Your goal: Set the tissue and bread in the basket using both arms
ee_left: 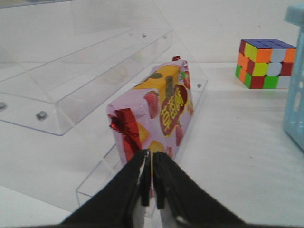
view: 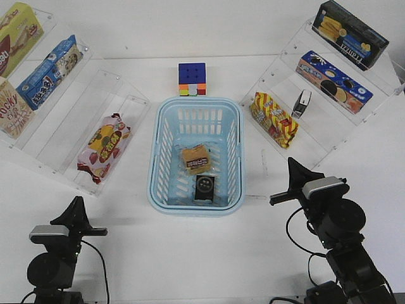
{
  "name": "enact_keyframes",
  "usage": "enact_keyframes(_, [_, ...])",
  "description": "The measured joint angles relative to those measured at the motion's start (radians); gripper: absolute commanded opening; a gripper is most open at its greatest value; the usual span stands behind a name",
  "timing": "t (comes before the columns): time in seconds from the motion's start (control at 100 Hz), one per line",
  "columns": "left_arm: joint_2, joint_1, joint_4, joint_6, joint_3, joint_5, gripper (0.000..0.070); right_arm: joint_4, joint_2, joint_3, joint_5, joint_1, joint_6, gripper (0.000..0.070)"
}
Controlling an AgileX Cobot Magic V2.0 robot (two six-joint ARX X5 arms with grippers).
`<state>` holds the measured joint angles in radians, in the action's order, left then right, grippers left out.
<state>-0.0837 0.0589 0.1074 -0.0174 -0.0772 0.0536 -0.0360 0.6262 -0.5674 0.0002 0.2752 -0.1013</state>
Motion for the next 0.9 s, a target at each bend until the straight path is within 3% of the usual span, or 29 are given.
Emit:
enact_keyframes(0.35, [0.078, -0.06, -0.095, 0.0, 0.043, 0.0, 0.0001, 0.002, 0.0, 0.0, 0.0, 0.0, 0.0, 0.0003])
enact_keyframes(0.9, [0.076, -0.06, -0.092, 0.0, 0.043, 0.0, 0.0001, 0.026, 0.0, 0.0, 0.0, 0.0, 0.0, 0.0003])
